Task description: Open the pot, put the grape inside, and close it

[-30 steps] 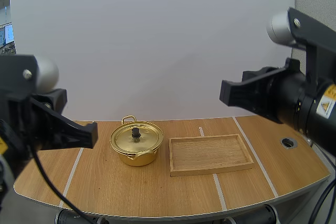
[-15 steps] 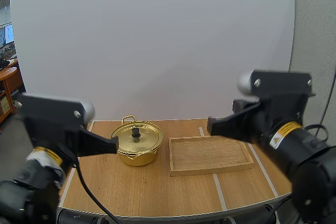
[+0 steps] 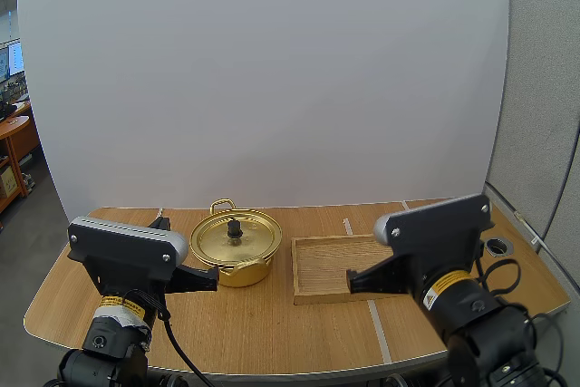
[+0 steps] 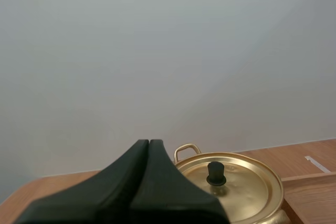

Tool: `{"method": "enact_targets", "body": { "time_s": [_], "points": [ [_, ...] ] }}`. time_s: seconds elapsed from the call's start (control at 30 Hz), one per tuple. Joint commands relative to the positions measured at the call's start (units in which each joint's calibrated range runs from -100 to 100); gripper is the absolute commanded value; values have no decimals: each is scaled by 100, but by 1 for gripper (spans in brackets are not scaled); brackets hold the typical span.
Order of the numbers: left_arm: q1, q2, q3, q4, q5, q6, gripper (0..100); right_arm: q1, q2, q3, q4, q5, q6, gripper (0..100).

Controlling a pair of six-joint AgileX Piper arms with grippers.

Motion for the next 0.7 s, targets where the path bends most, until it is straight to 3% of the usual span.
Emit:
{"method": "enact_targets", "body": {
  "time_s": [0.0, 0.17, 0.43, 0.67],
  "points": [
    [16, -22, 33, 35, -210, -130, 0, -24, -34, 329, -91, -286, -4, 0],
    [16, -22, 33, 35, 32, -335, 0, -24, -34, 739, -91, -331, -4, 0],
    [16, -22, 33, 35, 1316, -354, 0, -34, -34, 739, 410, 53, 27, 0],
    [16, -22, 33, 35, 2239, -354, 0, -96, -34, 739, 409, 53, 27, 0]
  ]
}}
